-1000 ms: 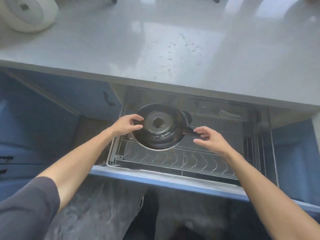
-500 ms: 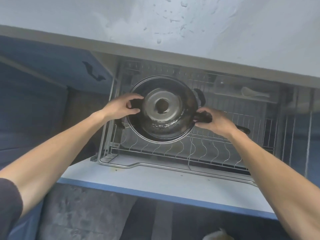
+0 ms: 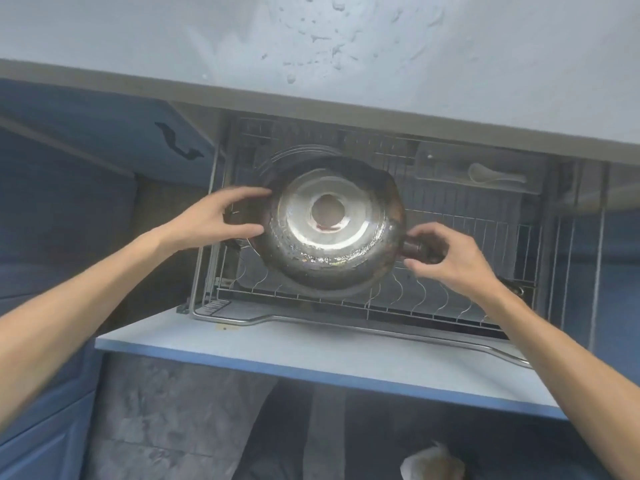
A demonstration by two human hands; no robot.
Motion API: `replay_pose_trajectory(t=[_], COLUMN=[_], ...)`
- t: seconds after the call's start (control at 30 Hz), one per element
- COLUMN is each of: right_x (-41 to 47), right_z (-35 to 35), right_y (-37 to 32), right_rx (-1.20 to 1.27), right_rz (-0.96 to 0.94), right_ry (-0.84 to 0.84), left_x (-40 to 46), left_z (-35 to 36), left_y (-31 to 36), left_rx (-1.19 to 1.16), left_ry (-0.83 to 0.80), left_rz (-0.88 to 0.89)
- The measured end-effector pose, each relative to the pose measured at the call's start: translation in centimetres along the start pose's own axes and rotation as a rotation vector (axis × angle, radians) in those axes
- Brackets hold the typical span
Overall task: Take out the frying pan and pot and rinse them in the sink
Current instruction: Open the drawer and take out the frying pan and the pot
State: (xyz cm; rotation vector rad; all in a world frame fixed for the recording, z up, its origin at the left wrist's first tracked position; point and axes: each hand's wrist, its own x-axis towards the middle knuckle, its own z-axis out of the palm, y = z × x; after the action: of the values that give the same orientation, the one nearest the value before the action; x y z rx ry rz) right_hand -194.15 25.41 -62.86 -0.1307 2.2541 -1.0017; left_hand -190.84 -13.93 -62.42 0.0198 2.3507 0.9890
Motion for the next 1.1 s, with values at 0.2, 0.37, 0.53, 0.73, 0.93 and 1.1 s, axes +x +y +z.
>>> replay_pose_trajectory(t=[0.2,0.37,0.53,0.73,0.93,1.1], right_x=[-7.0,-10.4,-10.9,-8.0,-2.0,3.6], right_z=[-4.4,-9.8,-15.2,-19.6,-21.3,-21.9], right_y=[-2.1,-5.9,-10.9,-15.8,-16.7,-17.0], right_rx=[0.054,0.077,0.004,-0.441,-0.603,-0.413], right_rz=[-0.039,-0.044,-0.052,-0.199,-0.327,-0.27], right_ry=[-0.091,-0.206,-0.248,-0.189,0.25,0.271], left_x=[-6.0,-7.9,-7.3,-4.1,1.7,4.5], left_z=[-1.0,-1.5,-6.2,-11.9,-16.9,-19.9], left_y=[3.4,8.4,14.4,18.3,18.4,17.2], left_rx=[0.177,0.104,0.014,-0.06,-0.074,-0.19], left_ry=[-0.021,0.219,0.424,0.578,0.555,0.477], left_rz=[0.255,0.359,0.297,0.152,0.073,0.084])
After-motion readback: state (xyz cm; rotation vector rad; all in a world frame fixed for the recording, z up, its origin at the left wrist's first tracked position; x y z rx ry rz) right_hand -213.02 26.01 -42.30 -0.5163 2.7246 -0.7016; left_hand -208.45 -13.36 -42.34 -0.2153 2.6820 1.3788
